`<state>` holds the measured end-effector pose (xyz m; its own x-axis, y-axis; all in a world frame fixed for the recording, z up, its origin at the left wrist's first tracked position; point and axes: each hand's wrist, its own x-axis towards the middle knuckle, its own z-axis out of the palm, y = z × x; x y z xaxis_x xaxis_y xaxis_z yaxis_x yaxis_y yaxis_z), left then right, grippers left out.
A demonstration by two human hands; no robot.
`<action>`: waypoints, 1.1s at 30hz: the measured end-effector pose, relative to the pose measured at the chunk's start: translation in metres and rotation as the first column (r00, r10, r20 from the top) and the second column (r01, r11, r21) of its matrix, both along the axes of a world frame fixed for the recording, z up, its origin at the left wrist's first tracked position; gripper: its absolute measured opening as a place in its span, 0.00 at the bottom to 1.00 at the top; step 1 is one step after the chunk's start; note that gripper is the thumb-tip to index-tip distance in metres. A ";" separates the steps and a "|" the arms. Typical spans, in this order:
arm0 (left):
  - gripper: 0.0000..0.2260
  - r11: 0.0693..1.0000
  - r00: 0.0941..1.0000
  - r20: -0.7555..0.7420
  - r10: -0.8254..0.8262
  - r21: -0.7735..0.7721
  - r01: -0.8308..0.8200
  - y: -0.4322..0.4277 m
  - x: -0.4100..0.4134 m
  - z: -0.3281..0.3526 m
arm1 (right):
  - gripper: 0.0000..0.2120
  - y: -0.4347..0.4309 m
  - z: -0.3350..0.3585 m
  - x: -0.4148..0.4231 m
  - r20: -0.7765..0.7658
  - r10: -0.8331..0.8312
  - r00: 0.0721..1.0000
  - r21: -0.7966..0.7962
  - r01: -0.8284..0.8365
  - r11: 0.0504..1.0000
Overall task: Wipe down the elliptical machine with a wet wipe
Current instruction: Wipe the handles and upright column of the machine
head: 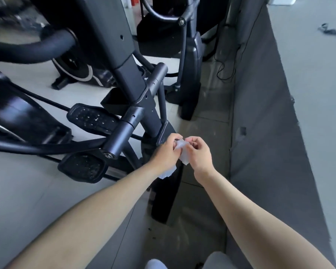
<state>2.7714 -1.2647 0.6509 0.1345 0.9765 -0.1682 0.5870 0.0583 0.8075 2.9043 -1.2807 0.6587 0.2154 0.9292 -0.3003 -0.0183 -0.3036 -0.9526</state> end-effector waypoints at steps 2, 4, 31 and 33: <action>0.06 0.999 0.998 0.051 0.049 0.018 -0.050 -0.001 -0.006 0.029 | 0.08 0.000 0.028 -0.004 0.012 0.025 1.000 0.026 -0.025 0.999; 0.07 0.996 0.990 0.108 0.093 -0.005 -0.093 -0.001 -0.015 0.055 | 0.09 -0.001 0.051 -0.007 0.039 0.046 0.998 0.056 -0.048 0.997; 0.02 0.752 0.830 -0.253 0.497 -0.353 -0.557 0.117 -0.024 -0.039 | 0.15 0.196 -0.035 -0.029 0.104 0.822 0.560 -0.465 -0.703 0.538; 0.01 0.770 0.847 -0.275 0.456 -0.356 -0.530 0.120 -0.022 -0.046 | 0.10 0.193 -0.052 -0.037 0.044 0.792 0.609 -0.486 -0.680 0.549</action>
